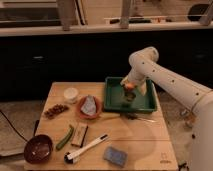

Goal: Stack cups into tray

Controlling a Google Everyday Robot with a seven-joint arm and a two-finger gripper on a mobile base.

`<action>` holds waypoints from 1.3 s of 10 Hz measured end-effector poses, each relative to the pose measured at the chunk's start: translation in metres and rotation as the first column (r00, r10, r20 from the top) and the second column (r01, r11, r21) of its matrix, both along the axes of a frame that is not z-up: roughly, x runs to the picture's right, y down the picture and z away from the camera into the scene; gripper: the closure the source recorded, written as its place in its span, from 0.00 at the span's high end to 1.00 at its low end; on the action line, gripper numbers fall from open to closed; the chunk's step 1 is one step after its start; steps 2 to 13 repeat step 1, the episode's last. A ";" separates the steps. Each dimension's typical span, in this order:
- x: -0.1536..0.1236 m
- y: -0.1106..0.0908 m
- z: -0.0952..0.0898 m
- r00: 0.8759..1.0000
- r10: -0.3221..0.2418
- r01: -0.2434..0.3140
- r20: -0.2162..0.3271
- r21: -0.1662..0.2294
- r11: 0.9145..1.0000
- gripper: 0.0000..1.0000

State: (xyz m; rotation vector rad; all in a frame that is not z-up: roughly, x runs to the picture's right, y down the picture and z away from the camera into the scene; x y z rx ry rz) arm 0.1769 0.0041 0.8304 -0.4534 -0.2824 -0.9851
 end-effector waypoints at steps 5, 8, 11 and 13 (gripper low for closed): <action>0.000 0.000 0.000 1.000 0.000 0.000 0.000 0.000 1.000 0.80; 0.000 0.000 0.000 1.000 0.000 0.000 0.000 0.000 1.000 0.80; 0.000 0.000 0.000 1.000 0.000 0.000 0.000 0.000 1.000 0.80; 0.000 0.000 0.000 1.000 0.000 0.000 0.000 0.000 1.000 0.80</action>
